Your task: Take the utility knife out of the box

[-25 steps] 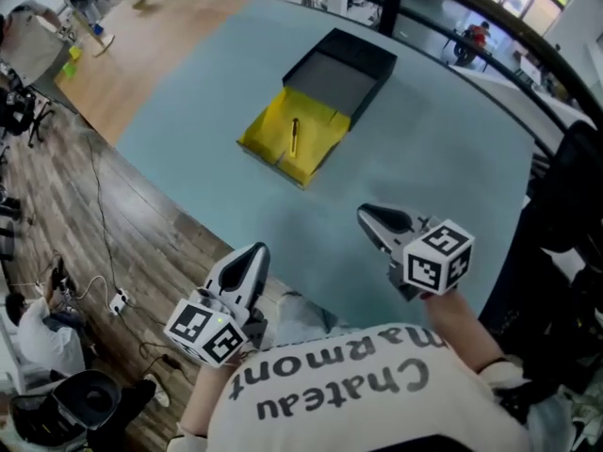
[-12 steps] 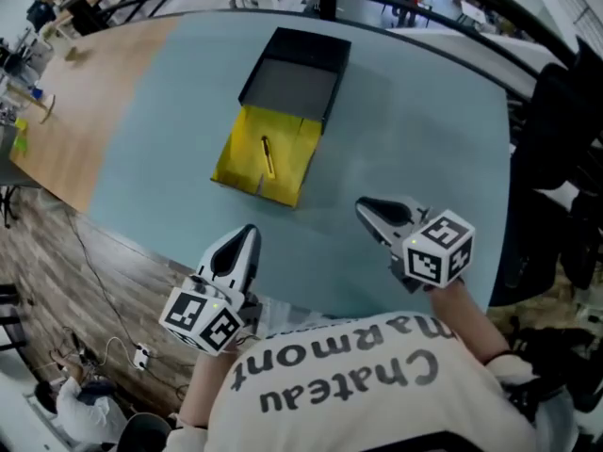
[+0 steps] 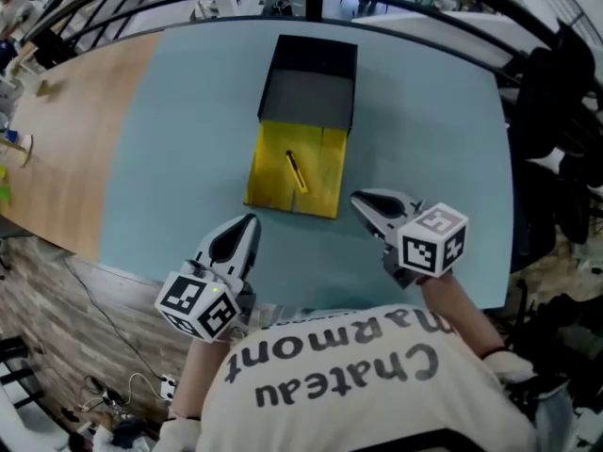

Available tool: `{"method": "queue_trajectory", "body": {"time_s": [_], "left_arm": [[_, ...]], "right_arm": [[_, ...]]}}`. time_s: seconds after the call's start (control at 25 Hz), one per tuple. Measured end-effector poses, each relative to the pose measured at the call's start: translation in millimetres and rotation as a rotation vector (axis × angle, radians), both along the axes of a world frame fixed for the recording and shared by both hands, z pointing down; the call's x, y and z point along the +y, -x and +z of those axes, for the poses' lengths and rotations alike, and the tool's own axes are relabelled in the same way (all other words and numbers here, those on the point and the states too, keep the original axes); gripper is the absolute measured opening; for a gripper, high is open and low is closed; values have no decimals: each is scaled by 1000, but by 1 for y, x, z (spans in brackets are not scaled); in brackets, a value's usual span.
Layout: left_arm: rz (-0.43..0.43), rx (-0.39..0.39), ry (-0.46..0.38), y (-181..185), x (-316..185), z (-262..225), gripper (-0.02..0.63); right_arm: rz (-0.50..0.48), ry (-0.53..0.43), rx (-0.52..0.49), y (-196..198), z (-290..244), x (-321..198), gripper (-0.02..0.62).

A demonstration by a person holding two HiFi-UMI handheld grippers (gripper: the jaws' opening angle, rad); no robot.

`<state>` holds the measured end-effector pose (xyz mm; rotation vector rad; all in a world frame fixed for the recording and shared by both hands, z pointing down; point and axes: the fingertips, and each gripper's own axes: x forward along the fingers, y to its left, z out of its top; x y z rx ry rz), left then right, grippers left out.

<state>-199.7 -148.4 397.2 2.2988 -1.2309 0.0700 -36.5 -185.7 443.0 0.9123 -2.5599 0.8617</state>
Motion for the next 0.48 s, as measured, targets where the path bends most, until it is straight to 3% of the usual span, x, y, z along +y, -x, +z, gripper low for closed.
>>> {"method": "queue_trajectory", "body": {"time_s": [0.24, 0.48], "left_arm": [[108, 41, -41, 21, -22, -12, 2], [134, -5, -59, 45, -35, -6, 2]], "right_arm": [[31, -16, -25, 49, -14, -14, 48], [-19, -9, 115, 88, -4, -23, 49]]}}
